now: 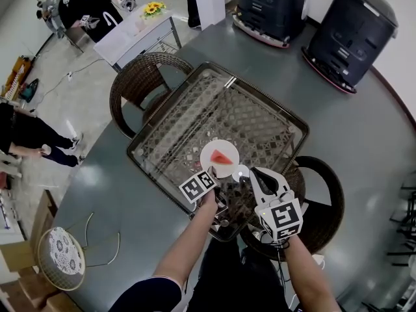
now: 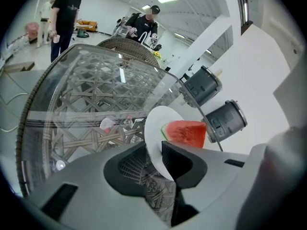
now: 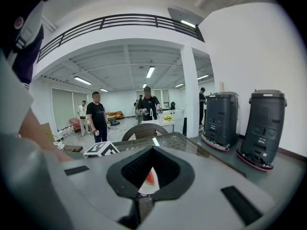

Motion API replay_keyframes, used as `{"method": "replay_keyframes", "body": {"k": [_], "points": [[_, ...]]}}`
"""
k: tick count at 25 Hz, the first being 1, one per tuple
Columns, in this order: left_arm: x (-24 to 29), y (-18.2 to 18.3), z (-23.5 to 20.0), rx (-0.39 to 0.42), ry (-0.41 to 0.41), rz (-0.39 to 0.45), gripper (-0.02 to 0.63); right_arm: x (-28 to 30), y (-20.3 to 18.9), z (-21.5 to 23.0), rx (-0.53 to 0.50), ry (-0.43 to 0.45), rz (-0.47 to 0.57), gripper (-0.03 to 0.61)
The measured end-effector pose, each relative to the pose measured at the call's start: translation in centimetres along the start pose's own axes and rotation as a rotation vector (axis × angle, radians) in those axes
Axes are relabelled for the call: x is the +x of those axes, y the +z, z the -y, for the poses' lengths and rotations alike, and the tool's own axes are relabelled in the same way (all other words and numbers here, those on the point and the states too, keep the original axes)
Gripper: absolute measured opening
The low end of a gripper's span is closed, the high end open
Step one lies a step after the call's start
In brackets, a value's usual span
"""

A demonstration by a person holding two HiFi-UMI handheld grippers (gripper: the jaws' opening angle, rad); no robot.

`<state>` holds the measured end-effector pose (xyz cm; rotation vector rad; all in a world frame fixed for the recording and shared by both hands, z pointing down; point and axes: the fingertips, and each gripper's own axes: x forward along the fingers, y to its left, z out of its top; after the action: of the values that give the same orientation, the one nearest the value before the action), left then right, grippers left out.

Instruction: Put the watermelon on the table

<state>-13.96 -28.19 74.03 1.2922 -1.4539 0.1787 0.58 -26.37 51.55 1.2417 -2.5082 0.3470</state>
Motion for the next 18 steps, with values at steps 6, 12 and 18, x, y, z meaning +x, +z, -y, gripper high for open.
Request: {"method": "replay_keyframes", "body": {"k": [6, 12, 18], "points": [[-0.3, 0.0, -0.1, 0.056, 0.025, 0.009, 0.094, -0.3, 0.0, -0.3, -0.001, 0.001, 0.002, 0.0], [-0.7, 0.1, -0.3, 0.09, 0.042, 0.007, 0.094, -0.6, 0.3, -0.3, -0.003, 0.001, 0.003, 0.001], [-2.5, 1.3, 0.4, 0.158, 0.0, 0.044, 0.092, -0.5, 0.9, -0.8, -0.005, 0.012, 0.022, 0.0]]}}
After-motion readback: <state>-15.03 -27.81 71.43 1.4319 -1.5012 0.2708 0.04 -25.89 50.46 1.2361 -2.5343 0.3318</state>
